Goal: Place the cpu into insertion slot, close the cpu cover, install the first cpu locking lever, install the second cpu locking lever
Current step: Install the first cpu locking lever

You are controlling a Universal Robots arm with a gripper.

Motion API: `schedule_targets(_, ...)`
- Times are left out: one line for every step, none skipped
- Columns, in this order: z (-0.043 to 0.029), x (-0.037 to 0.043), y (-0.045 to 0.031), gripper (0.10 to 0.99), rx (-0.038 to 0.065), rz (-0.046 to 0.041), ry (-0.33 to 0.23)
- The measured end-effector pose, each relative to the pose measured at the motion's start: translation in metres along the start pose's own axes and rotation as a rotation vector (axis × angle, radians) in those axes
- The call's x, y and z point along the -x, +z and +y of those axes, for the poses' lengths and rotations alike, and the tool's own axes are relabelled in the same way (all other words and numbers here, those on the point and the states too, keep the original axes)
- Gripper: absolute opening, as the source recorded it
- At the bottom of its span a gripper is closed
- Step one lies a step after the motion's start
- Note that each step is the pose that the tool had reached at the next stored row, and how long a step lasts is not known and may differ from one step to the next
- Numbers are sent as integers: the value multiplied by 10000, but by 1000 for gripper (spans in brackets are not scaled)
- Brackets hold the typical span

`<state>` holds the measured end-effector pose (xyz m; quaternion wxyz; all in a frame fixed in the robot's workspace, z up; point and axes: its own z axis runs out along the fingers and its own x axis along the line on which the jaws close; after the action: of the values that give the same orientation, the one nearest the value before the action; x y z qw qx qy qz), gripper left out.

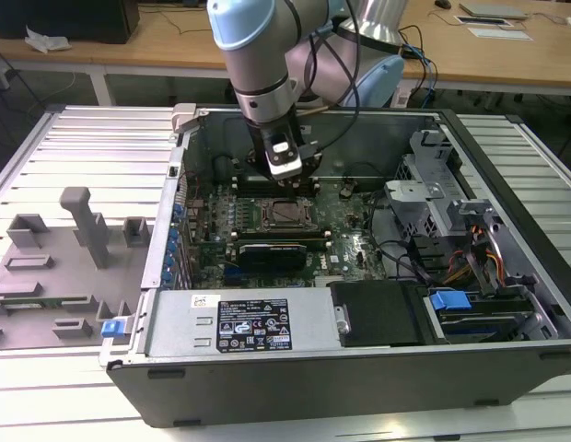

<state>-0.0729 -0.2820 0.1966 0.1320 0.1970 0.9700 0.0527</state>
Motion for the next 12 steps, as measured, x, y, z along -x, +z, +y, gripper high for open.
schedule_targets(0,-1,8,106,-1,-4,28)
schedule_targets(-1,-2,11,106,-8,-6,45)
schedule_targets(-2,-2,13,106,-14,-6,54)
schedule_targets(-2,-2,14,106,-15,-6,54)
schedule_targets(-3,-2,15,106,-13,-7,57)
schedule_targets(-10,4,17,106,-8,-8,58)
schedule_targets(-18,11,18,106,-6,-8,57)
schedule_targets(-26,17,18,106,-4,-7,57)
schedule_targets(-36,25,18,106,3,-3,60)
schedule_targets(-43,30,17,106,15,1,63)
schedule_targets(-48,34,16,106,50,16,73)
schedule_targets(-51,35,14,106,94,35,83)
